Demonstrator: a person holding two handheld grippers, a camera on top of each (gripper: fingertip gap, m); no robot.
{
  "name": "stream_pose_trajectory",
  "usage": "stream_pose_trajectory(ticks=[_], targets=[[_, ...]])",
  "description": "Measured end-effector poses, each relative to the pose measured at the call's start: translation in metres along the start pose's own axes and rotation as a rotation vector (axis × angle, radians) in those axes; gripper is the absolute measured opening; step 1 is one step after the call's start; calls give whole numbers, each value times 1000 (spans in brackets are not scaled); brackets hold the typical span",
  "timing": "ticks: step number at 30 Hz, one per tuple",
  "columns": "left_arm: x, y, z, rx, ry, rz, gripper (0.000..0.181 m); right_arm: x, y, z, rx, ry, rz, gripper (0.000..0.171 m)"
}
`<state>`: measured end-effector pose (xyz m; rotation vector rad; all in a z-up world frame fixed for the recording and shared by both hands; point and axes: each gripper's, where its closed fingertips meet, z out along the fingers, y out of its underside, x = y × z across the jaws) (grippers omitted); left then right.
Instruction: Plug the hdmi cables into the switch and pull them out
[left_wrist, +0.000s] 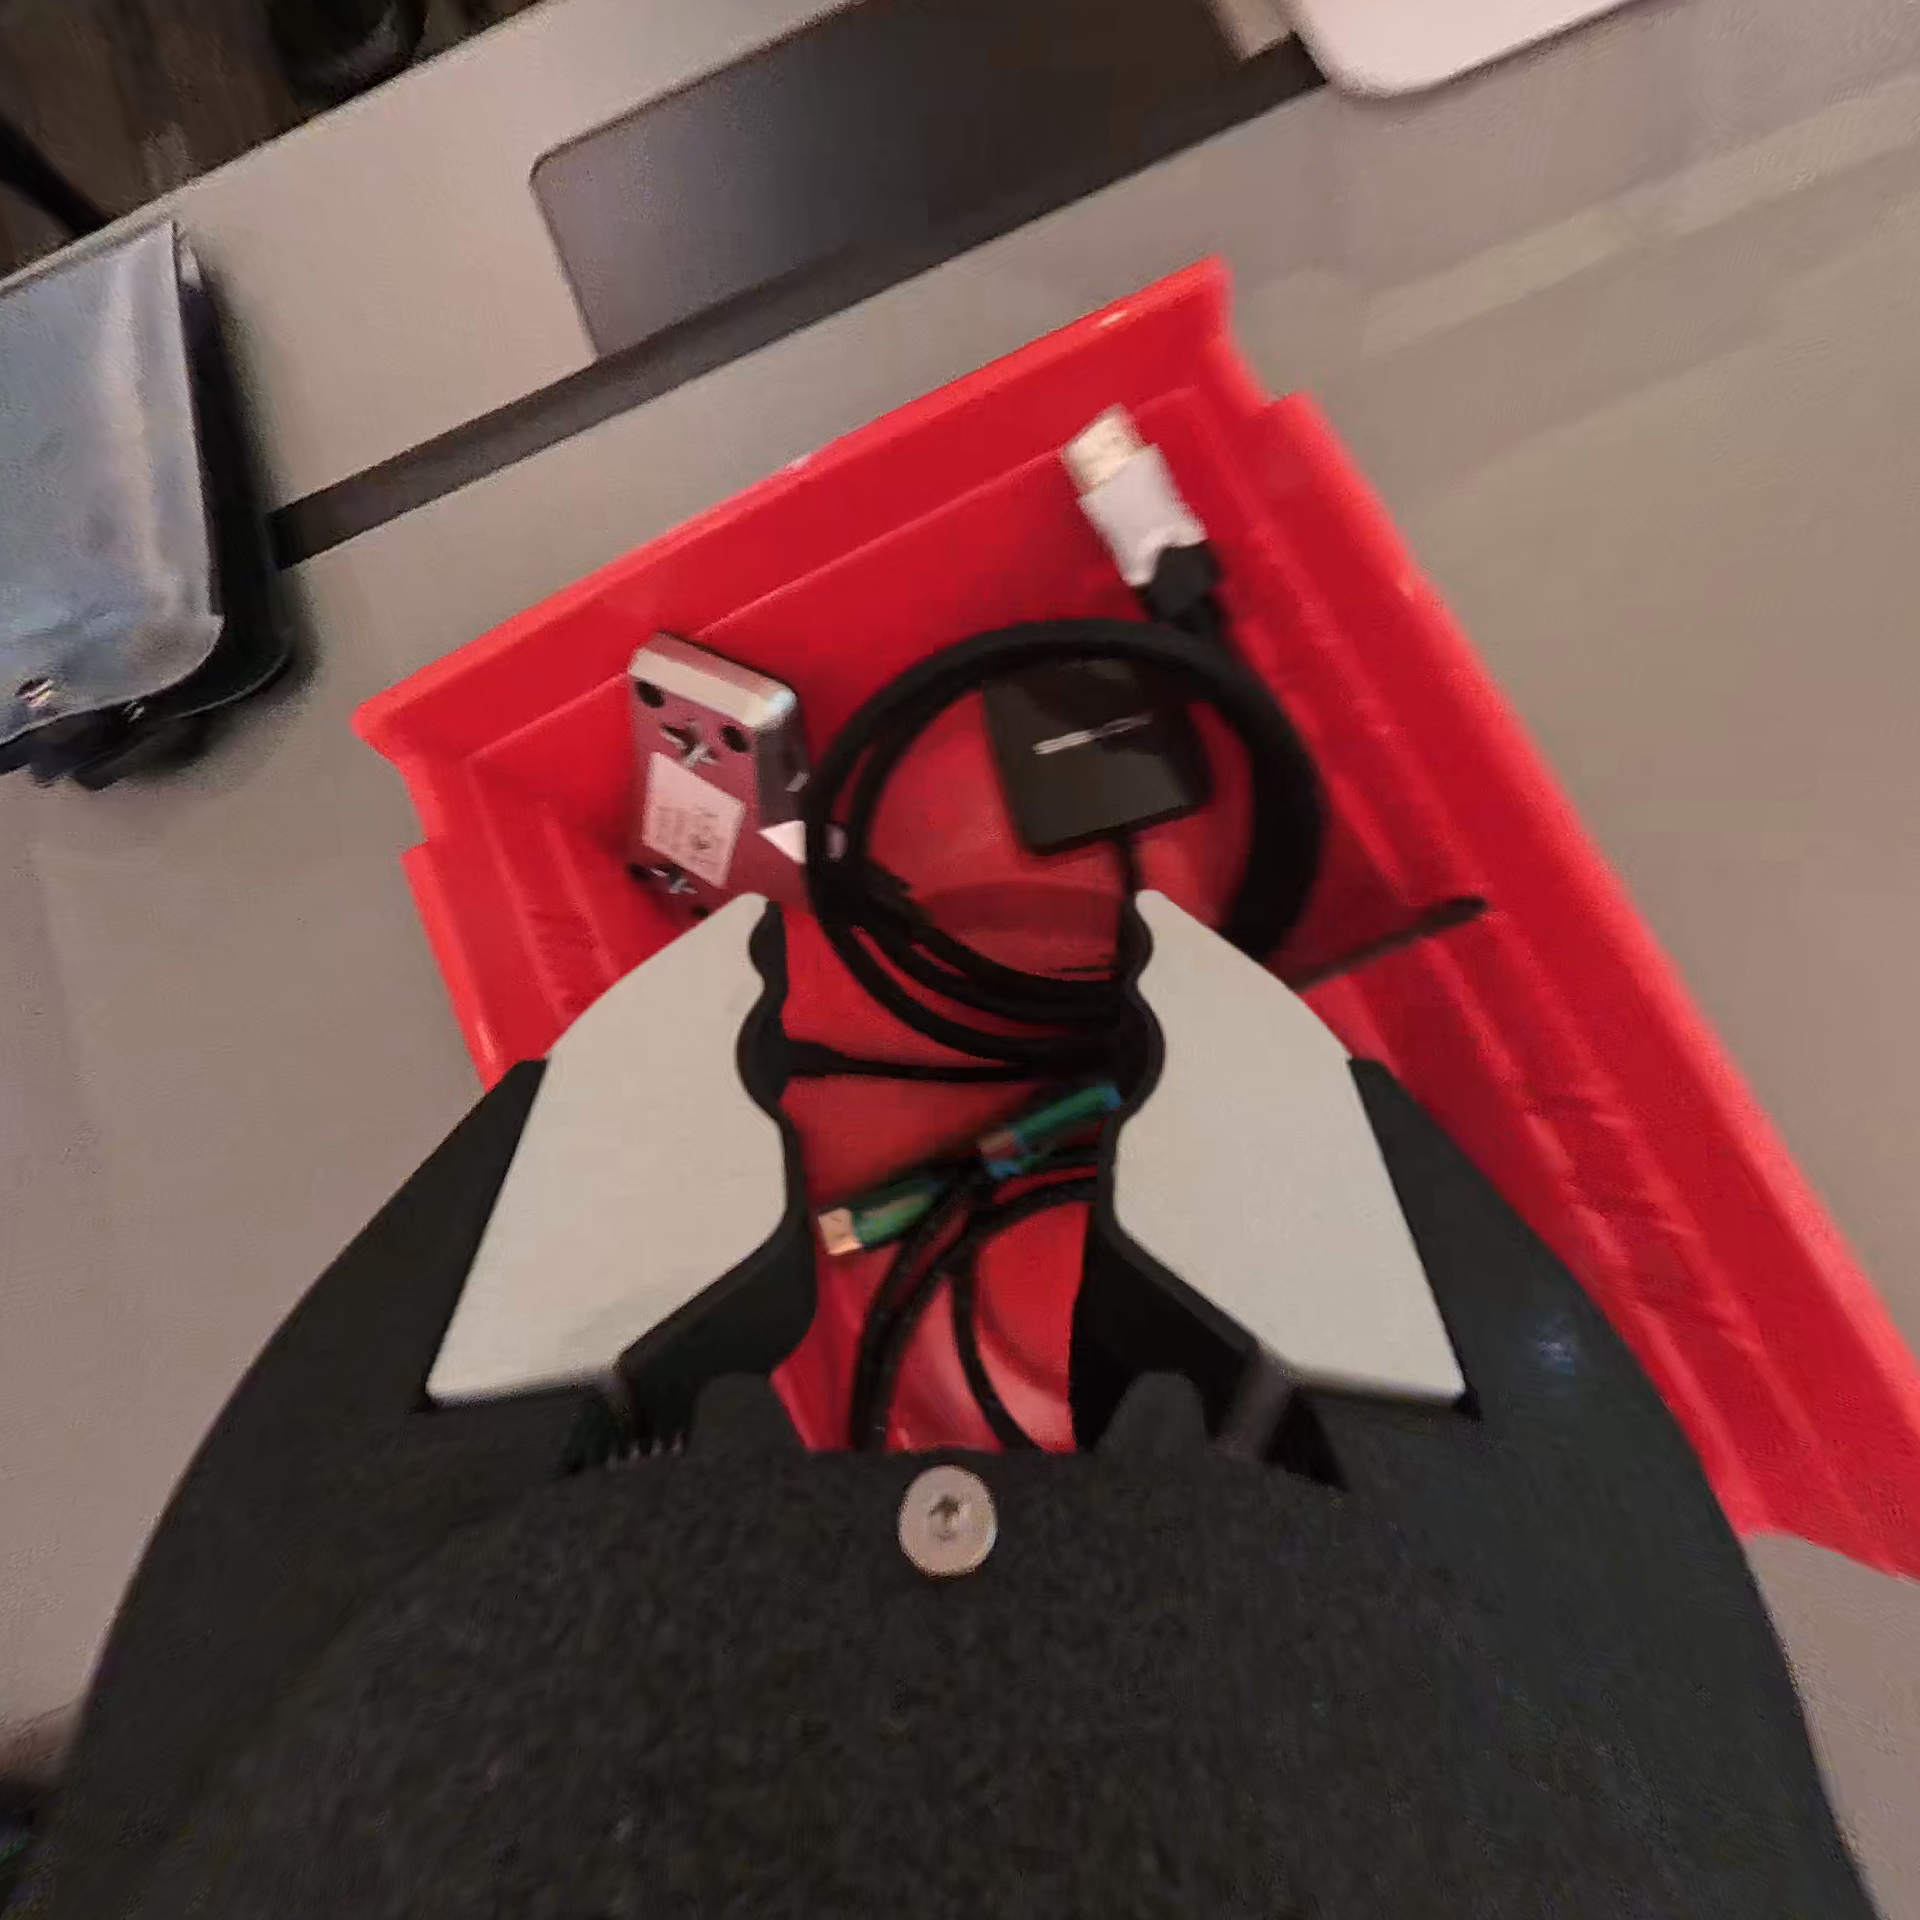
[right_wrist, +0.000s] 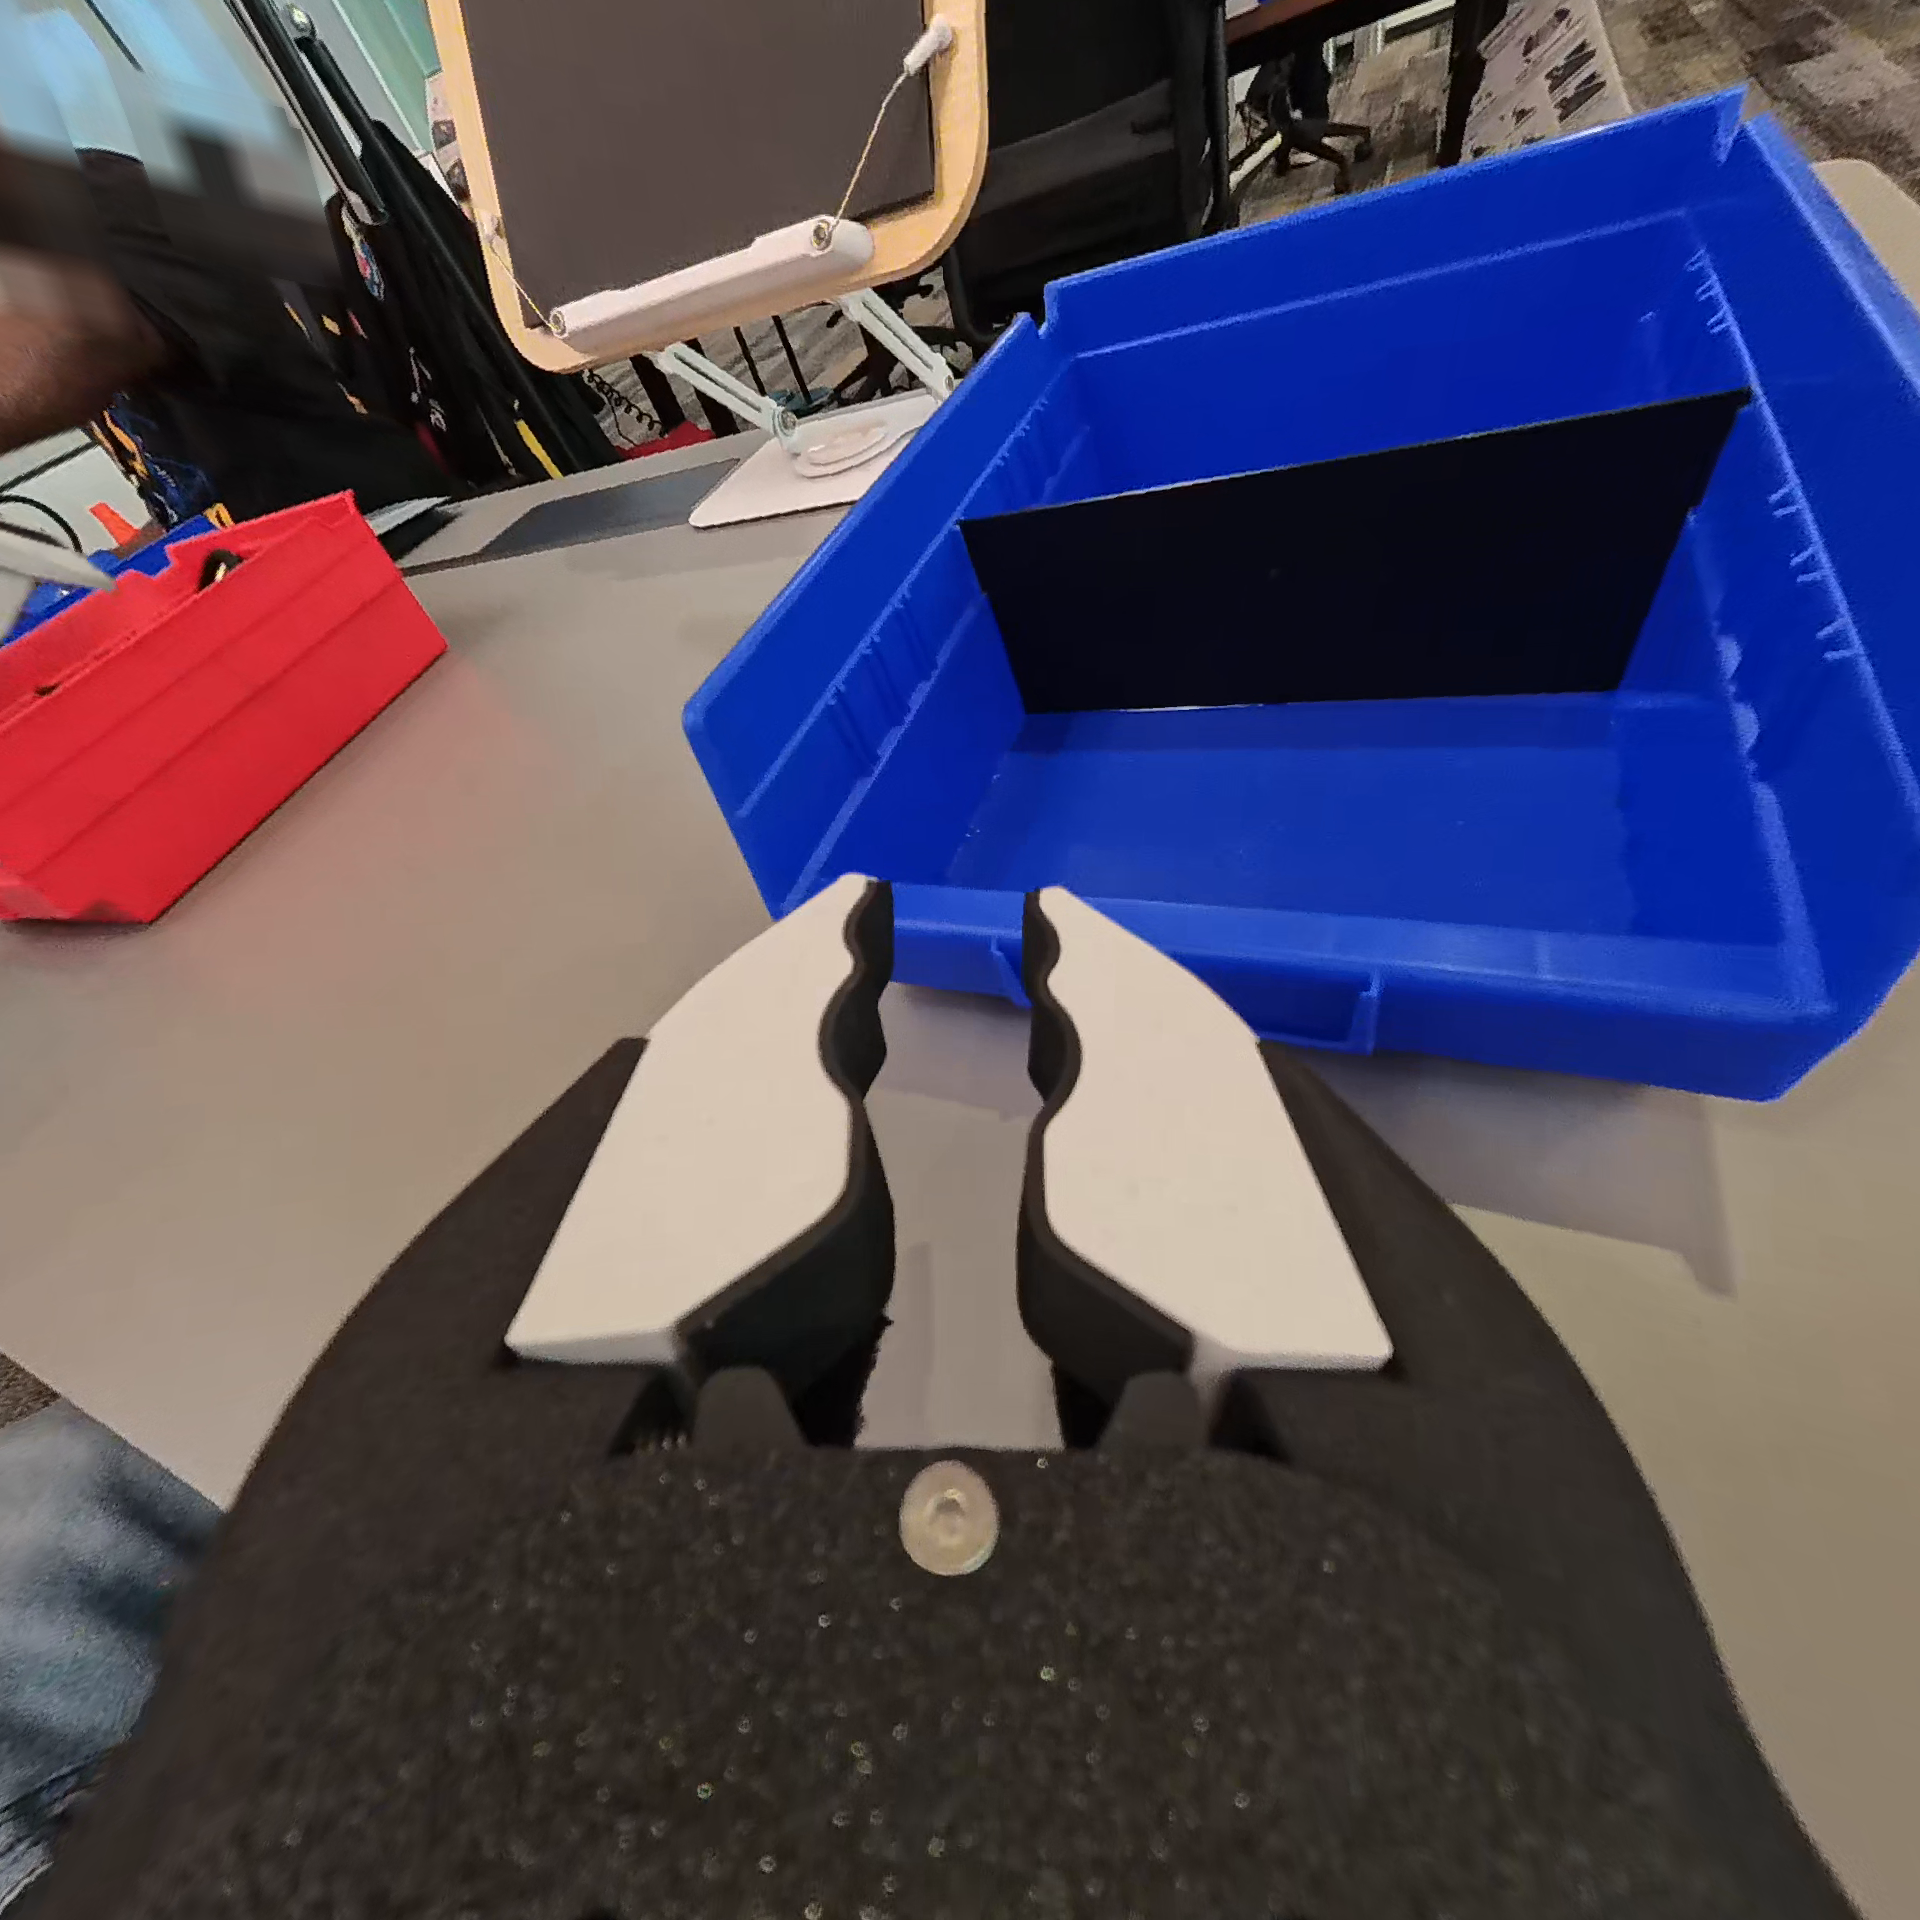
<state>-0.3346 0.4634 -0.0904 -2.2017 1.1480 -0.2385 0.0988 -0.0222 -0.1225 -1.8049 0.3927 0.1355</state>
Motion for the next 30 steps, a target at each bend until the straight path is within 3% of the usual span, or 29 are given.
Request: stream_pose_trajectory(ticks=[8,12,13,21,30], targets=[[-39,23,62,-344,-202,70,52,9,5,1,-19,-3,54,23],[-33,27,68,-396,-208,-4,20,9,10,2,-42,-10,75,22],[-33,24,66,-390,-213,24,13,8,10,1,-40,-17,78,22],[-27,-21,13,-153,-214,161,11,-1,4,1,-30,-24,19,20],[-30,-83,-79,152,-61,37,11,-46,-26,15,17,-77,-139,19]])
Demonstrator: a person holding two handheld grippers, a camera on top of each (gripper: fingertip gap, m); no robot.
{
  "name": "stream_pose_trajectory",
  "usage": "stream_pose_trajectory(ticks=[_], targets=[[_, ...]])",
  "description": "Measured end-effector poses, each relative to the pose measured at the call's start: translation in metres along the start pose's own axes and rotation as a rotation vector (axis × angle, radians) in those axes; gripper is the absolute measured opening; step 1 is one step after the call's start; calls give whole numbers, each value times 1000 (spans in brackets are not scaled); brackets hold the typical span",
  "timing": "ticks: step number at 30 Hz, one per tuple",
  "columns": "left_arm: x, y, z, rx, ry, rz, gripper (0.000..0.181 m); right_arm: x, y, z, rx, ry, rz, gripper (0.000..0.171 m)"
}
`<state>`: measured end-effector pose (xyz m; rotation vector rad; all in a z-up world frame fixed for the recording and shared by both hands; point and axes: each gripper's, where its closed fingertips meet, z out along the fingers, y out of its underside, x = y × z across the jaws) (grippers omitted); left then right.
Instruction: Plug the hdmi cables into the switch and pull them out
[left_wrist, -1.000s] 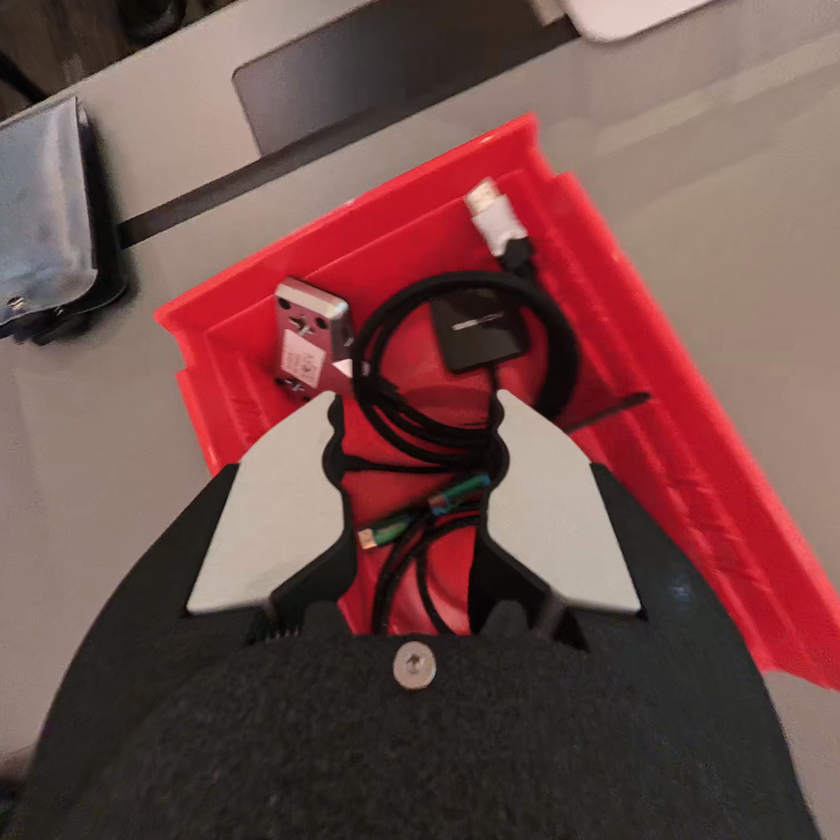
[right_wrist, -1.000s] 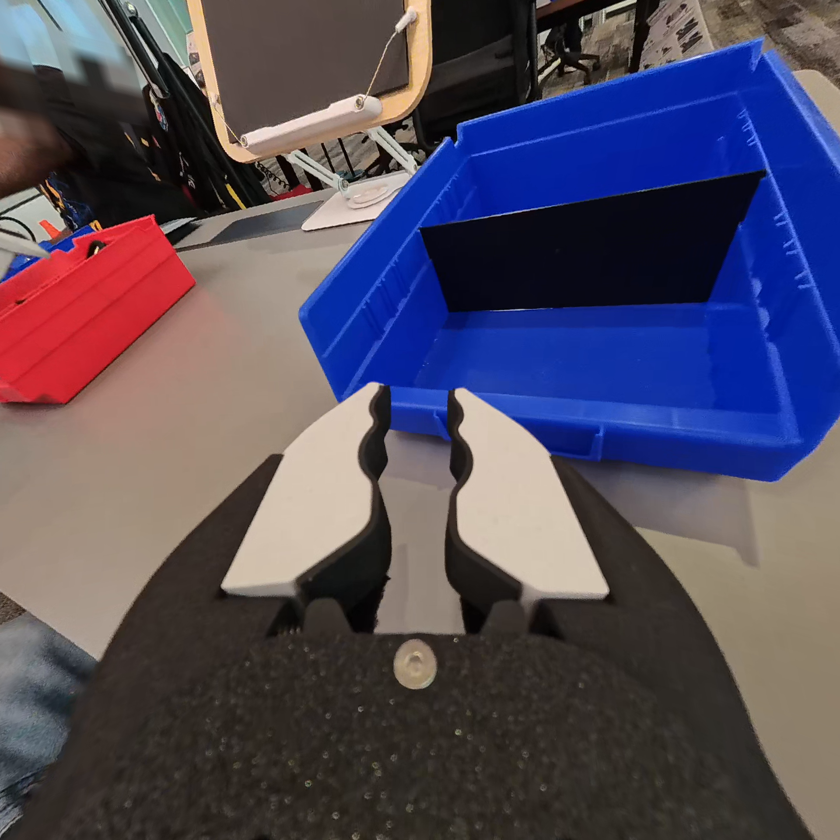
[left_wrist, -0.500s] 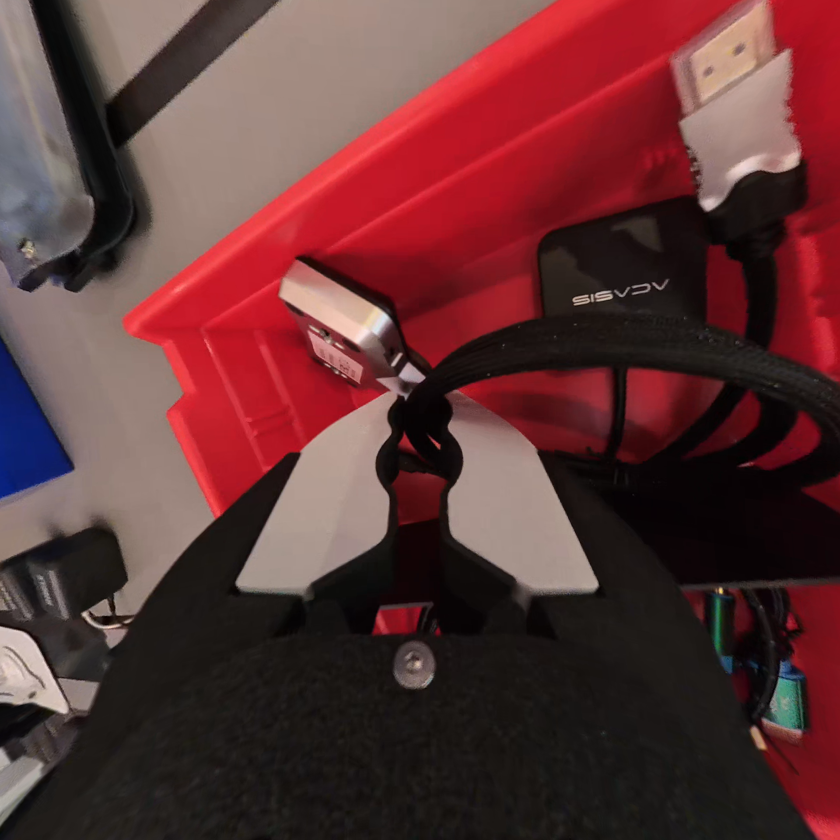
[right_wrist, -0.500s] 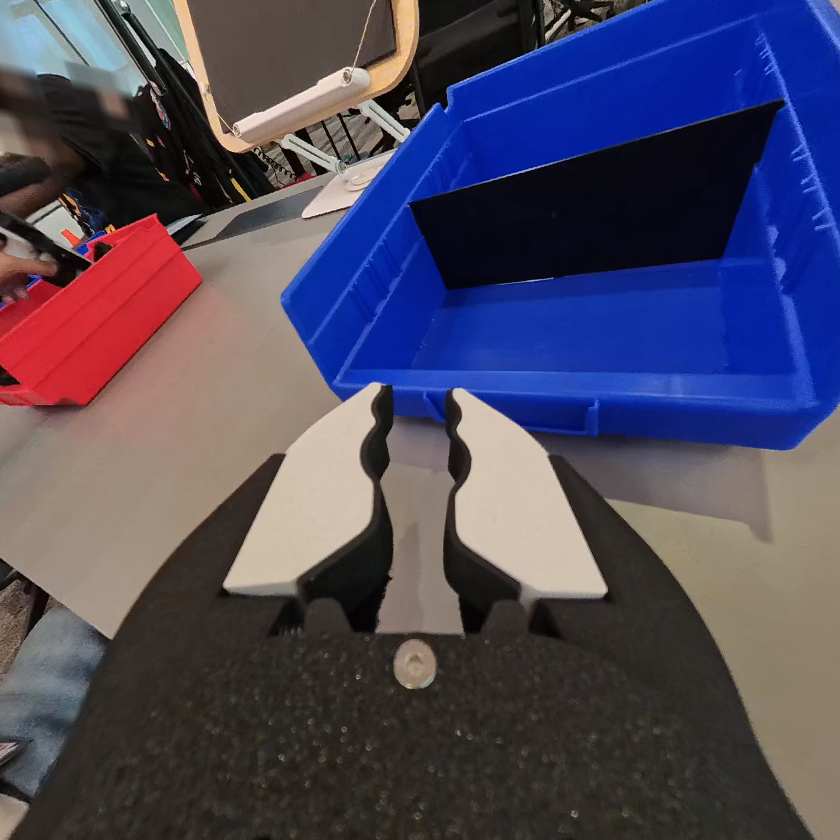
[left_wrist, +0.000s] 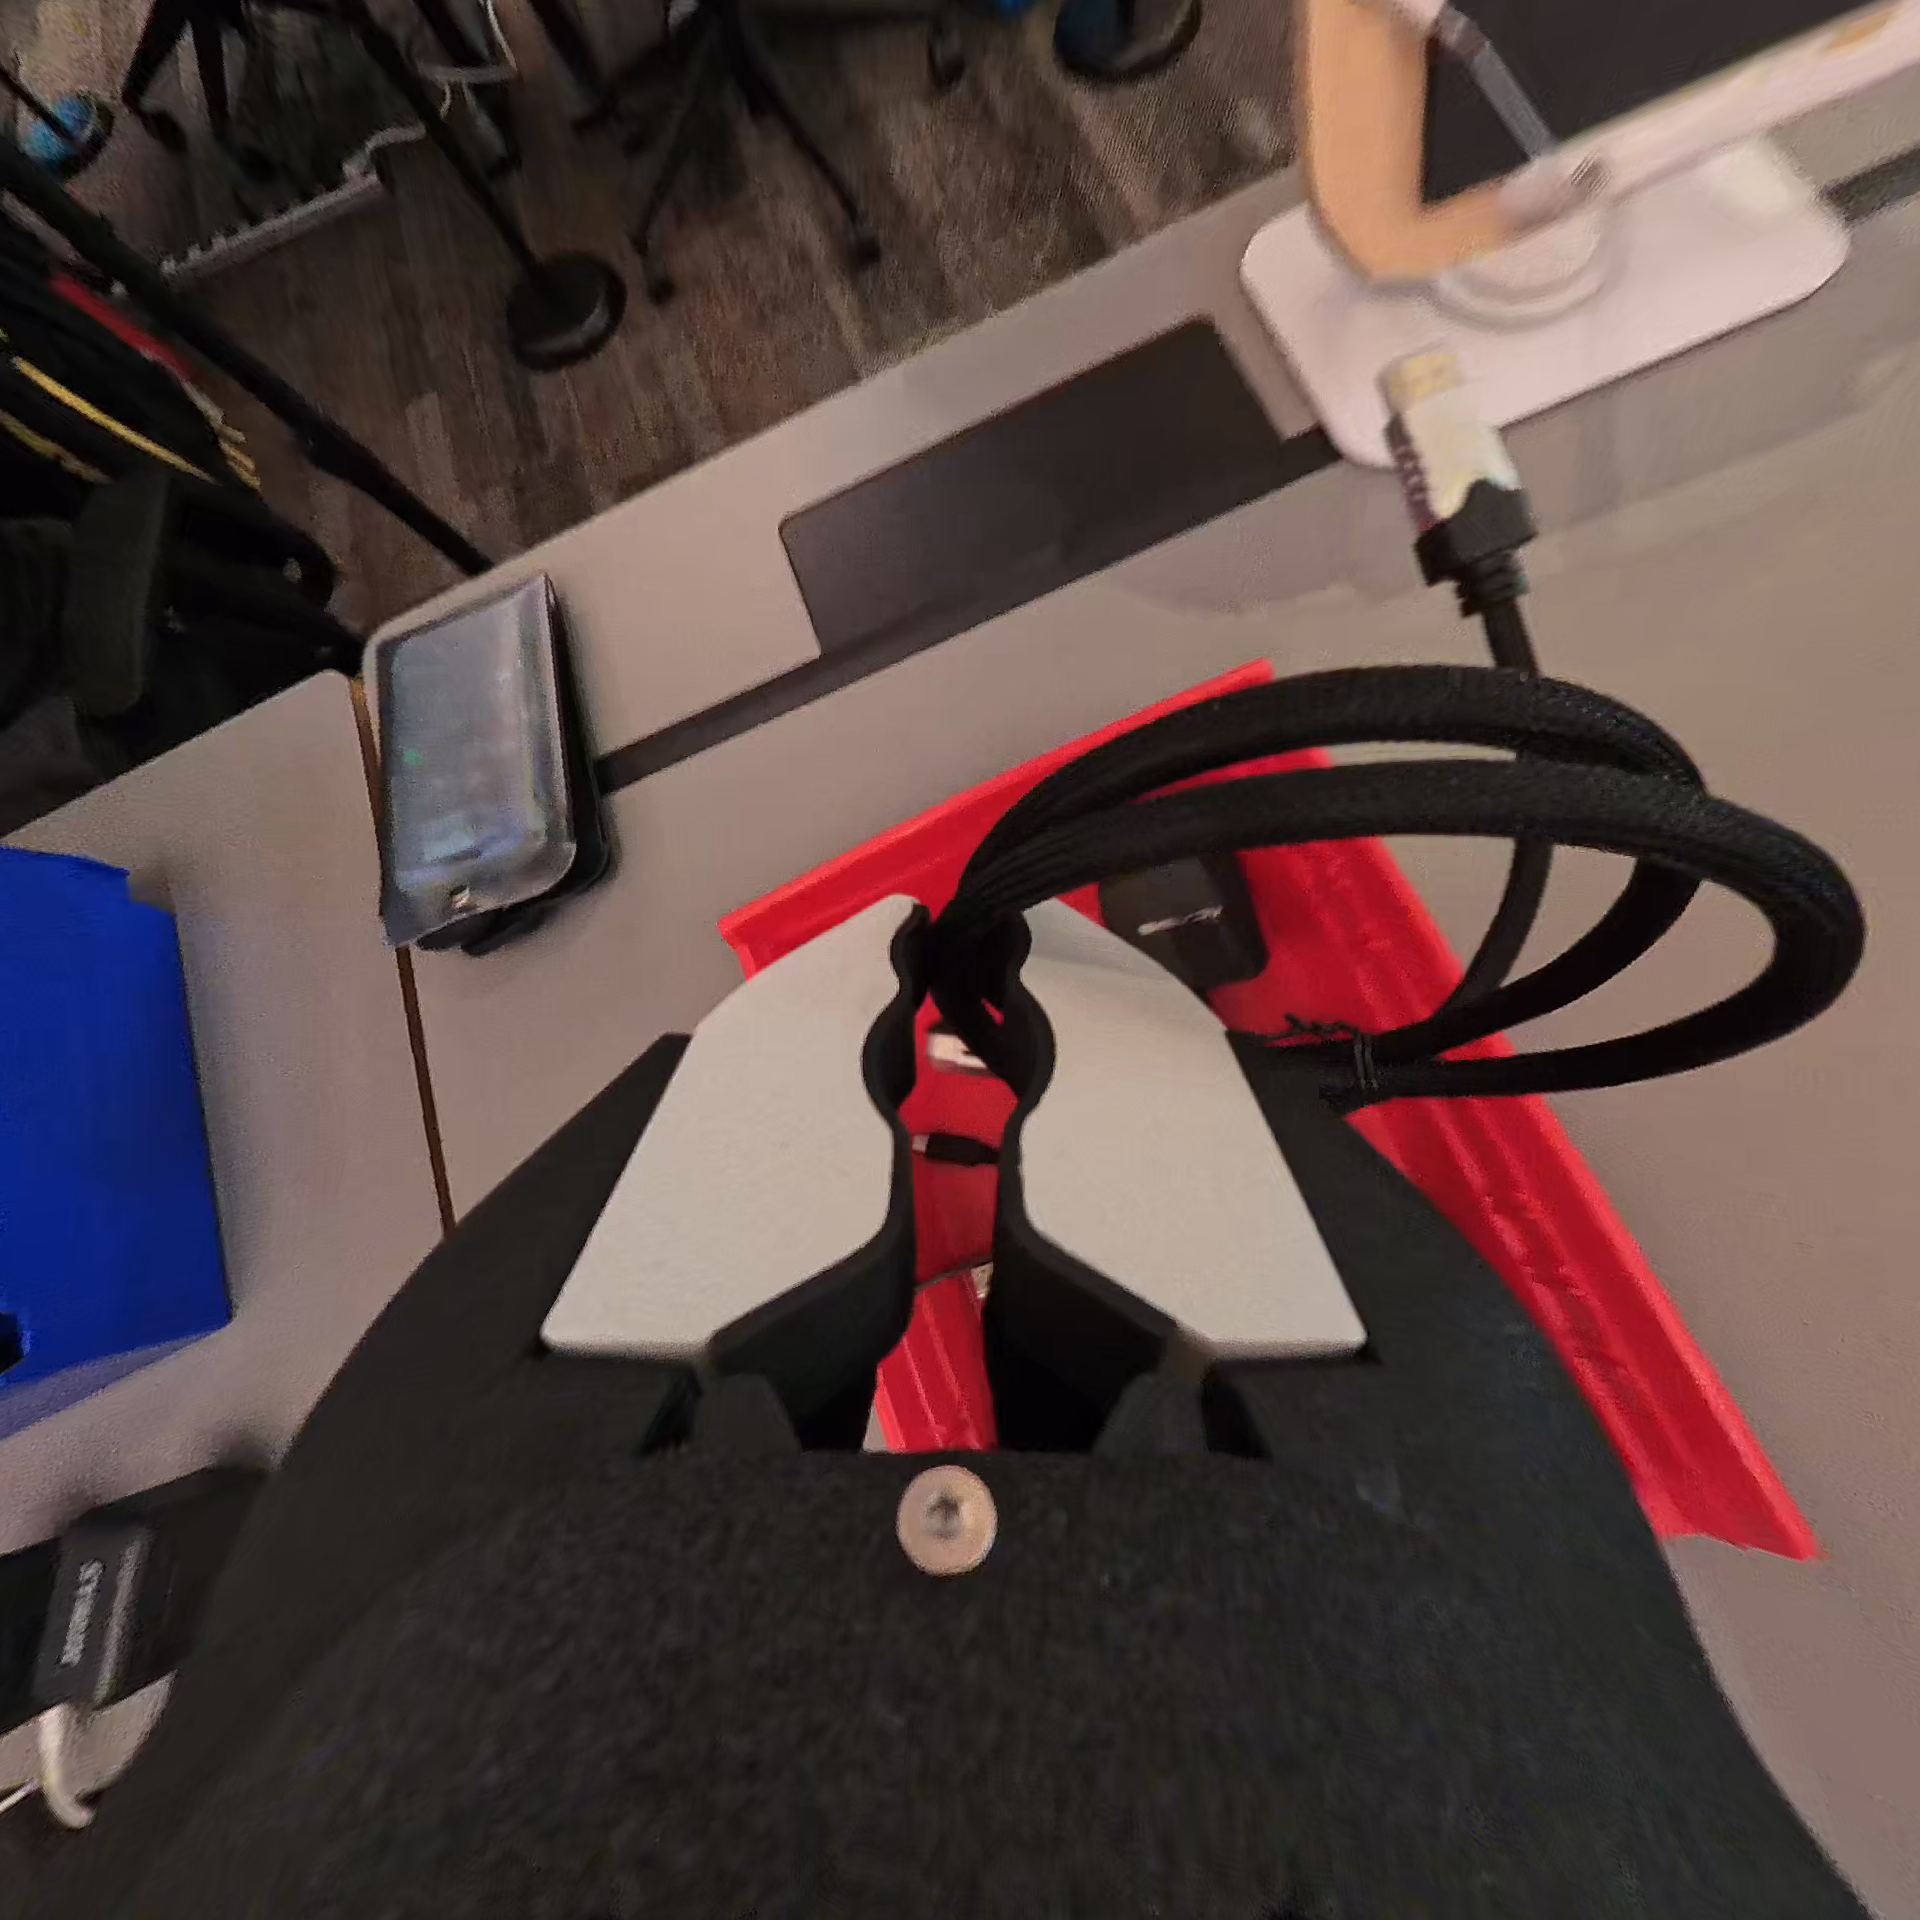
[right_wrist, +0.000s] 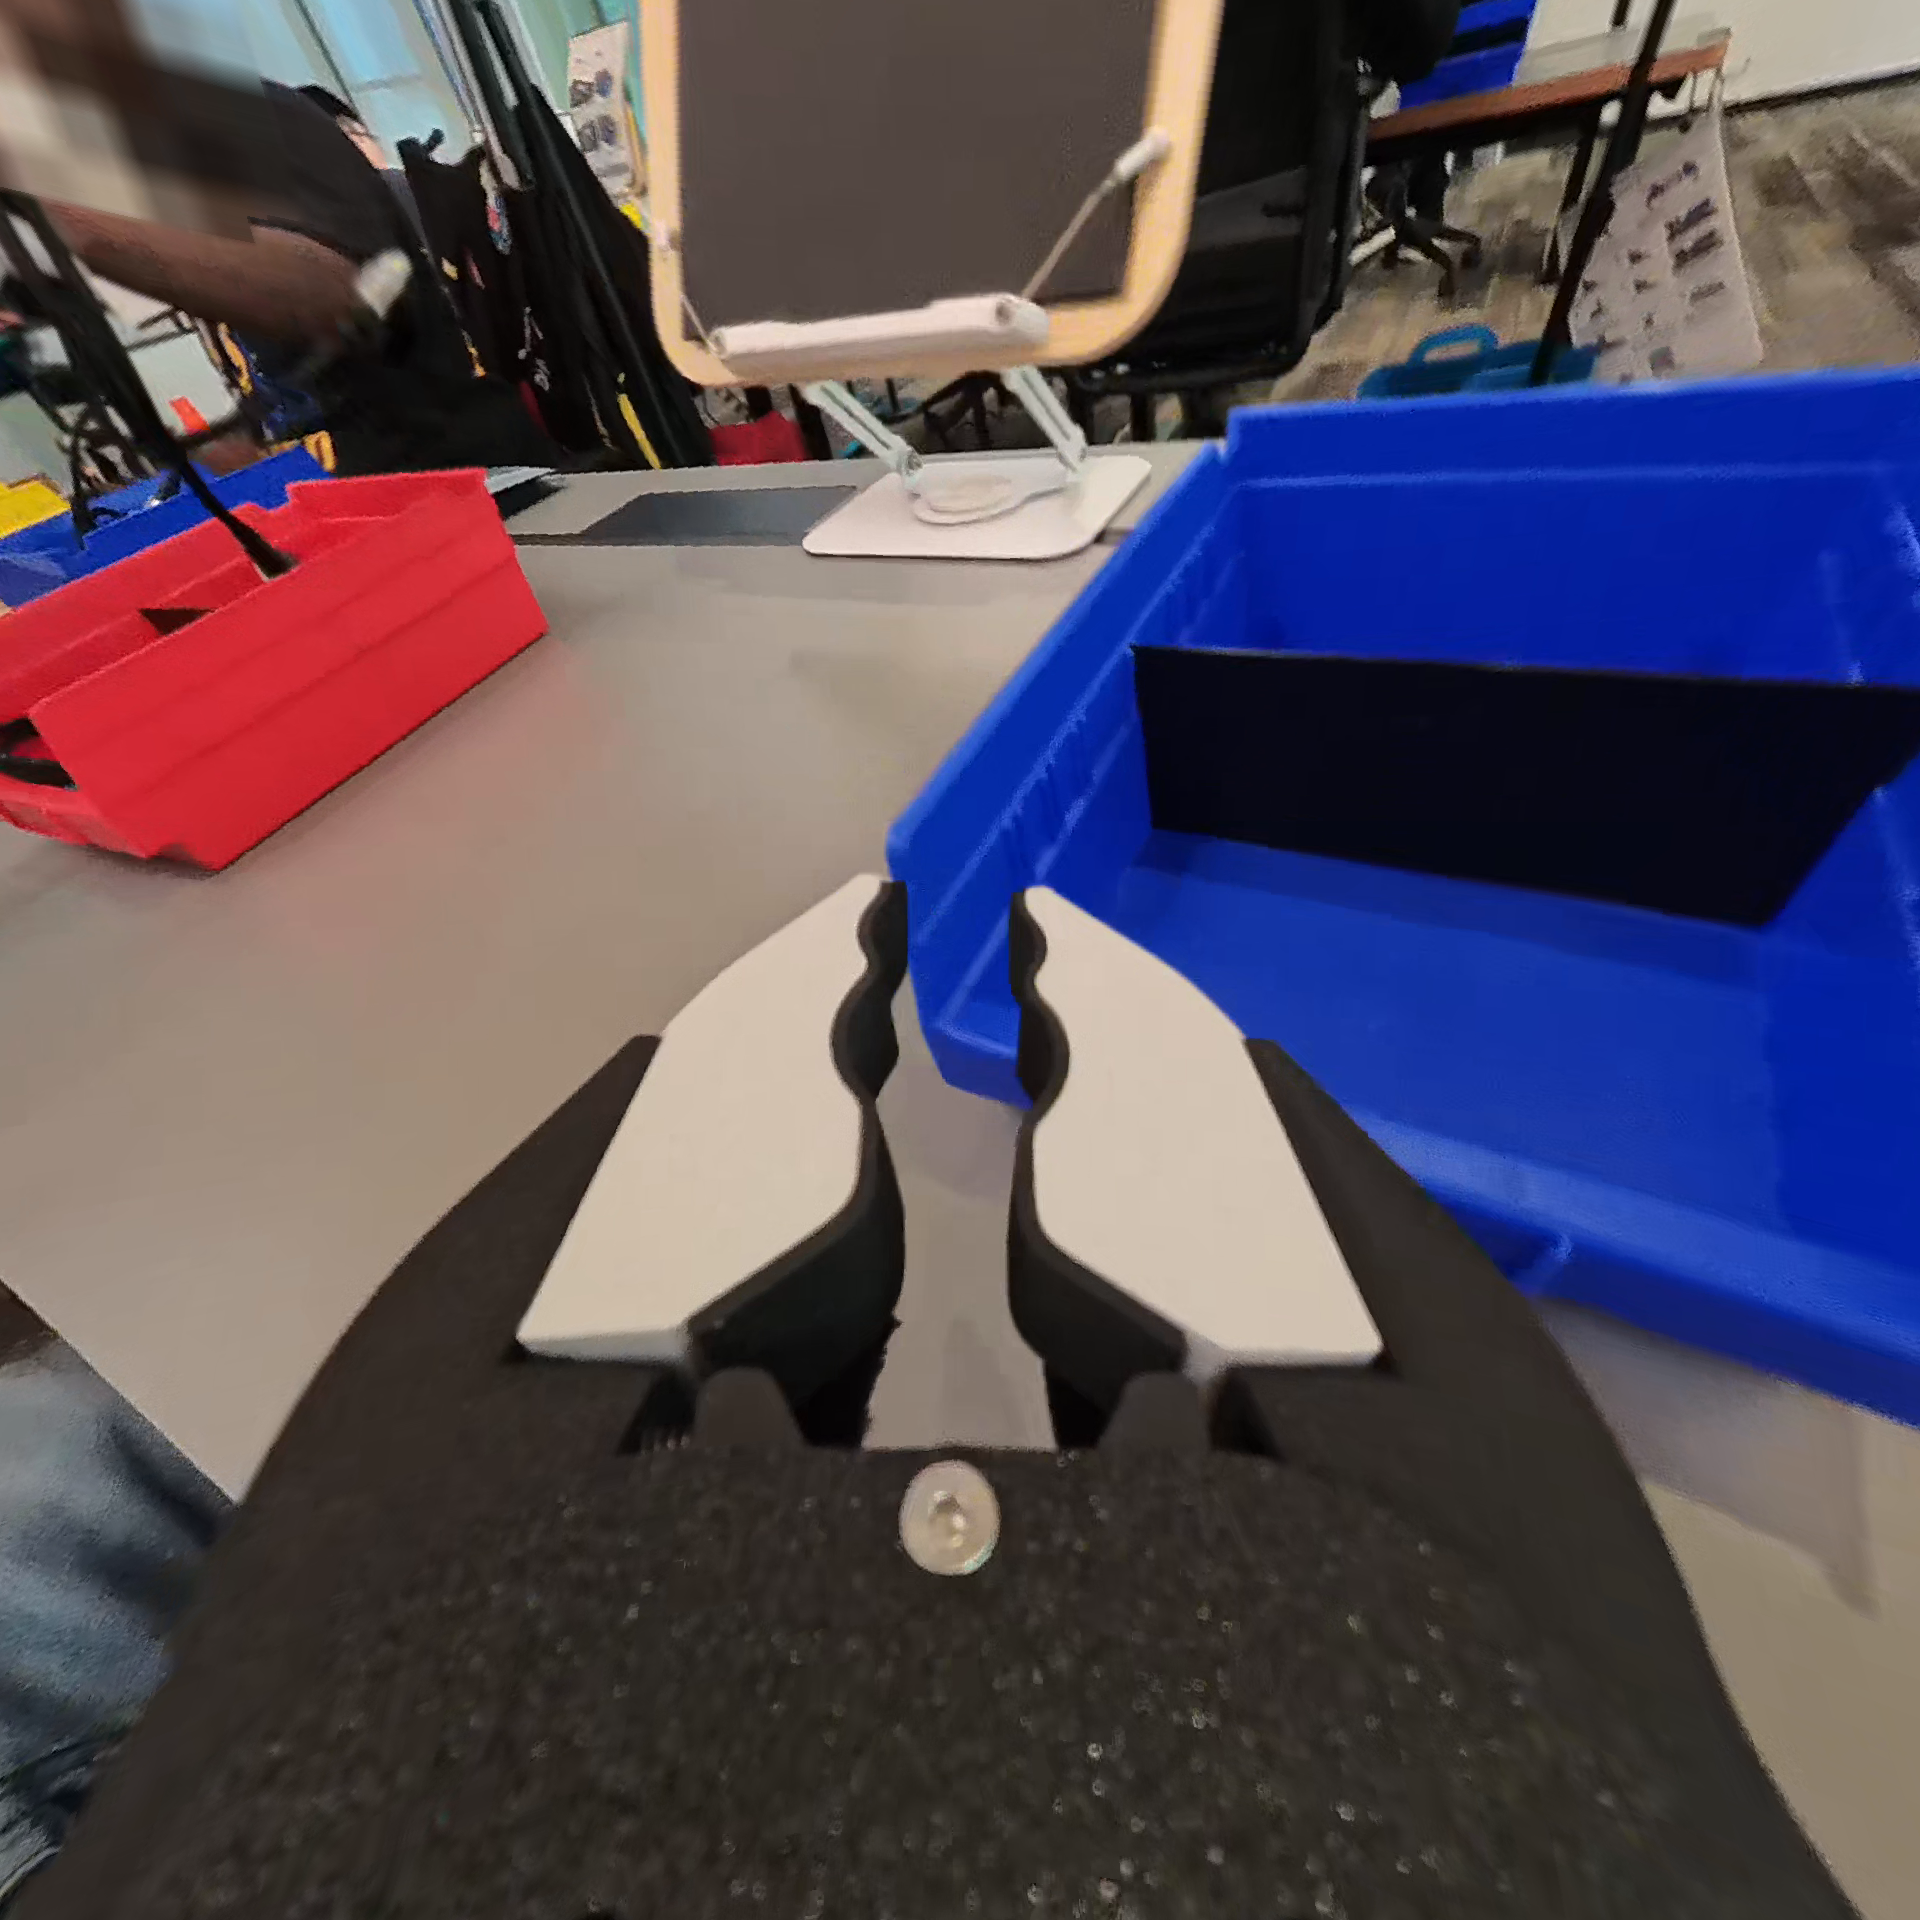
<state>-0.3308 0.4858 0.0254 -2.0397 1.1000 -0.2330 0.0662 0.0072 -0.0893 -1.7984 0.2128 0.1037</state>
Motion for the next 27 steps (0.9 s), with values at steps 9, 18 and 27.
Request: stream_pose_trajectory(ticks=[9,18,27], targets=[[46,-56,-57,161,126,-11,11,-59,-28,42,-12,-157,-153,22],[141,-89,-67,163,162,66,10,-161,-59,113,-69,-380,-343,37],[240,-106,-56,214,395,15,11,-215,-48,176,-27,-357,-437,53]])
